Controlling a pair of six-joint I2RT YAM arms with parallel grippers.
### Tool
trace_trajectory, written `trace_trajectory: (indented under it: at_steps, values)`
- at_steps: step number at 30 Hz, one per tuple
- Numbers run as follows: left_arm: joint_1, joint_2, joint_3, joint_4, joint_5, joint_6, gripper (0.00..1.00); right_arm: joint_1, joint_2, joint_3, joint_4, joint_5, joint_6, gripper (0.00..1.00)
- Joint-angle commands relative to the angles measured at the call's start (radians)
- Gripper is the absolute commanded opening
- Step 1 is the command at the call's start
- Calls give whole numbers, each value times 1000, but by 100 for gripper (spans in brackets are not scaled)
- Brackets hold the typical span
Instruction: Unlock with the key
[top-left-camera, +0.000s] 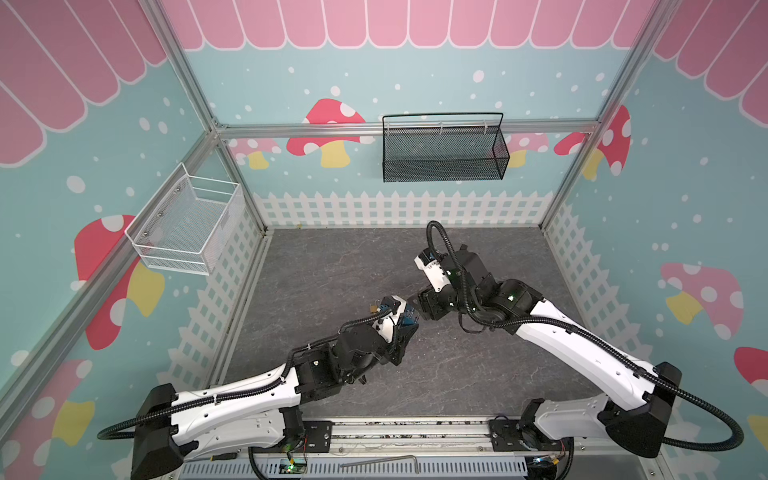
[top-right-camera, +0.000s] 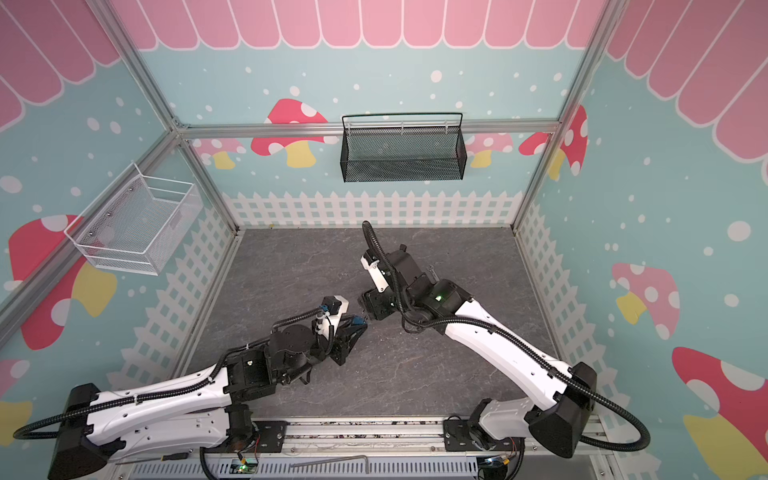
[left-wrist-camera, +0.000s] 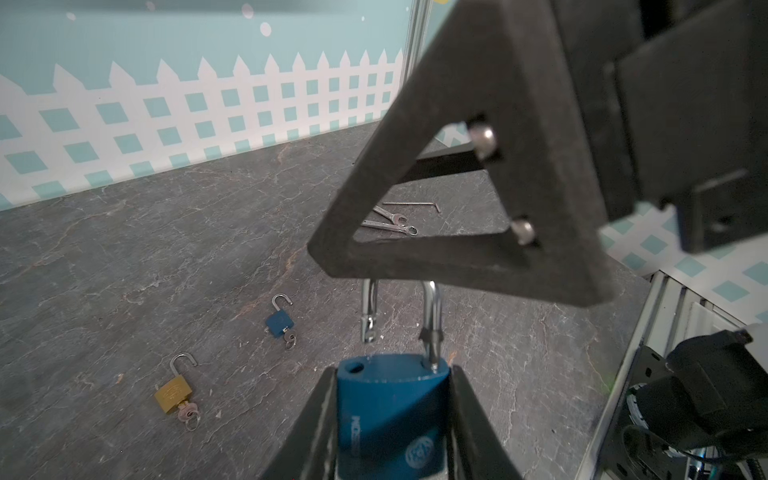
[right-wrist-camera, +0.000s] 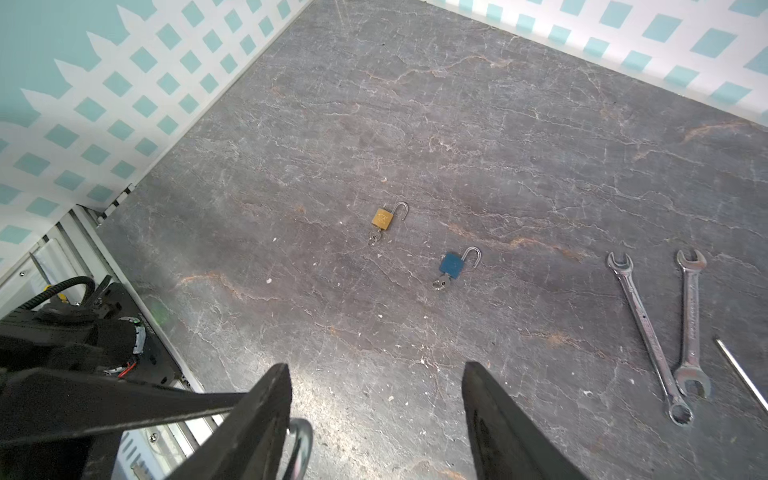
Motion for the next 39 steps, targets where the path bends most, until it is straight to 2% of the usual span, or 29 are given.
trace_trajectory:
  at_steps: [1, 10, 20, 26, 33, 39]
  values:
    - [0, -22, -11, 57, 11, 28, 0, -9, 17, 42, -59, 26, -40, 69]
    - [1, -35, -26, 70, 3, 27, 0, -55, 9, 27, -82, -105, -83, 70]
    - [1, -48, -38, 86, -6, 30, 0, -89, -54, -37, -94, -133, -105, 69]
    - [1, -46, -35, 76, 8, 34, 0, -94, -87, -14, -111, -109, -104, 69]
    - [1, -19, -12, 74, 50, 42, 0, -94, -50, 29, -83, -178, -101, 70]
    - [1, -11, 1, 65, 49, 41, 0, -94, 2, 29, -85, -160, -111, 70]
